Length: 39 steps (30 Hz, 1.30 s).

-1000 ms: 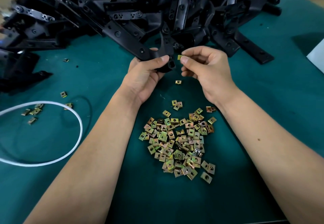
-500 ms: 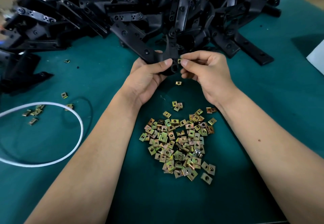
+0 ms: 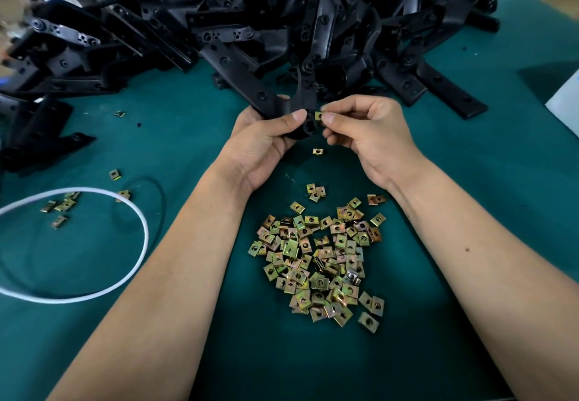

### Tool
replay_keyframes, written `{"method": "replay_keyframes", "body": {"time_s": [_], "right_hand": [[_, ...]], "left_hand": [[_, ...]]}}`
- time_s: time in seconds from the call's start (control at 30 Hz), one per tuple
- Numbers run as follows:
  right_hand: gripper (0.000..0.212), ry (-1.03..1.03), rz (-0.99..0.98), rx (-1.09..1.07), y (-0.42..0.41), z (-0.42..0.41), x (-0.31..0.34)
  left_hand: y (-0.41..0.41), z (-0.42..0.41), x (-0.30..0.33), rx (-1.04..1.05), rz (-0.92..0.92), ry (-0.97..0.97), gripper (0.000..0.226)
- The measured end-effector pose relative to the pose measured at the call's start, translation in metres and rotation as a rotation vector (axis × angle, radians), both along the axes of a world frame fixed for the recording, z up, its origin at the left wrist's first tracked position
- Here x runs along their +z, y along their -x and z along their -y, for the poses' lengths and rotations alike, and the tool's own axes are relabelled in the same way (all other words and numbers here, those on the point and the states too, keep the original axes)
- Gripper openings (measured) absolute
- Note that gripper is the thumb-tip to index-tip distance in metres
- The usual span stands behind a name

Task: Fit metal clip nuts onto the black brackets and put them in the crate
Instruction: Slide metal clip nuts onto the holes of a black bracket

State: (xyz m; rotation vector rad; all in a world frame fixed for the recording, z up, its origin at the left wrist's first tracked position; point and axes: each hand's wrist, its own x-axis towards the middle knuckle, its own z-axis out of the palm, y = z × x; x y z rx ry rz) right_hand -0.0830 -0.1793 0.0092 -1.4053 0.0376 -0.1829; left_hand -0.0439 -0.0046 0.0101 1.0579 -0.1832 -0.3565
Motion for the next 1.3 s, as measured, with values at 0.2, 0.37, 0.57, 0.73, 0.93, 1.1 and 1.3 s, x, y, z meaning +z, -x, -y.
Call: {"method": "replay_keyframes", "body": {"time_s": [0.2,0.37,0.57,0.73,0.93,1.1,1.3], "right_hand": [[0.018,0.033,0.026,0.034,0.003,0.001,0.003],[0.028,0.066,0.059,0.065,0.003,0.003,0.003],[0.03,0.158,0.126,0.024,0.003,0.003,-0.001],[0.018,0.282,0.146,-0.038,0.003,-0.002,-0.001],[0.017,1.124,0.177,0.033,0.005,0.007,0.002],[0.014,1.204,0.186,0.105,0.007,0.003,0.006],[0.01,1.039,0.19,0.016,0.007,-0.002,0.004]], "left_hand": [[0.004,0.004,0.001,-0.011,0.026,-0.061,0.038],[0.006,0.007,-0.001,-0.035,0.079,-0.093,0.029],[0.008,0.006,0.0,0.012,0.103,-0.107,0.033],[0.007,0.005,0.003,0.148,0.068,-0.074,0.039],[0.0,-0.006,0.008,0.251,-0.11,0.186,0.042],[0.0,-0.007,0.009,0.221,-0.127,0.172,0.028],[-0.002,-0.01,0.007,0.156,-0.113,0.156,0.014]]}}
